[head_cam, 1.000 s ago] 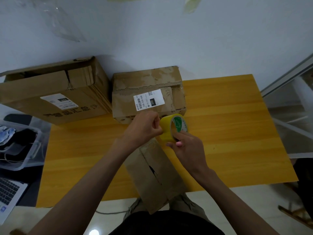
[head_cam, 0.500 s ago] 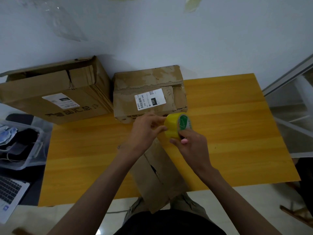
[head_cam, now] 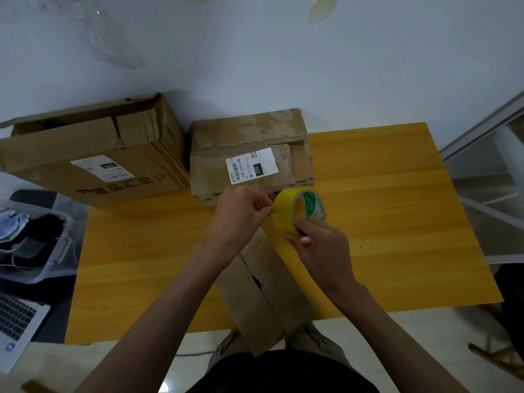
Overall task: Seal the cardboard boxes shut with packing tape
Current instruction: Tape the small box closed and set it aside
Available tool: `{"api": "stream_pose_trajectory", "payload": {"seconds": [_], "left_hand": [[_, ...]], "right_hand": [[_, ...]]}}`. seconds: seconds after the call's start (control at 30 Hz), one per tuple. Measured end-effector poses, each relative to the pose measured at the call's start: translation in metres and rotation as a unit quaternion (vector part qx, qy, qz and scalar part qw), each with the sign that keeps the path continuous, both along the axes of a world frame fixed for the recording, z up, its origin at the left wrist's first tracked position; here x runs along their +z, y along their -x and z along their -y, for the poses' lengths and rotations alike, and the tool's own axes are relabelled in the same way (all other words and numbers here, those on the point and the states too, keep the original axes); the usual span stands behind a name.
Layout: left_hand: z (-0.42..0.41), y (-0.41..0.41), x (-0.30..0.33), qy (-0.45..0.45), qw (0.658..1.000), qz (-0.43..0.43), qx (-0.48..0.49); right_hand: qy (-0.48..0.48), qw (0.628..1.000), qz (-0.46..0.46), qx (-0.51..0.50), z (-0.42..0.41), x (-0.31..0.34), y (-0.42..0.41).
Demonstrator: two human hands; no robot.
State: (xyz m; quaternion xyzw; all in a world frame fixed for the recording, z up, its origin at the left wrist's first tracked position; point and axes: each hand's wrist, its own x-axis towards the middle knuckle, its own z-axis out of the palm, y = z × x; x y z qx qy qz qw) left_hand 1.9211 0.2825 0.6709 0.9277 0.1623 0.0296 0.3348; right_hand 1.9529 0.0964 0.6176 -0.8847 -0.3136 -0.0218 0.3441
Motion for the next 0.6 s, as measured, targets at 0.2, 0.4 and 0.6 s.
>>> {"api": "stream_pose_trajectory", "payload": {"seconds": [0.2, 0.4, 0.6], "left_hand": [[0.0, 0.0, -0.007, 0.01, 0.999, 0.031, -0.02], [0.008, 0.006, -0.01, 0.087, 0.992, 0.082, -0.033], [0.009, 0.005, -0.018, 0.153, 0.987, 0.05, -0.011]], "right_hand": [[0.012, 1.0, 0.001, 0.005, -0.001, 0.007, 0.003], [-0.018, 0.997, -0.08, -0.014, -0.004, 0.011, -0.005], [-0.058, 0.993, -0.099, -0.003, 0.0, 0.002, -0.005]]}}
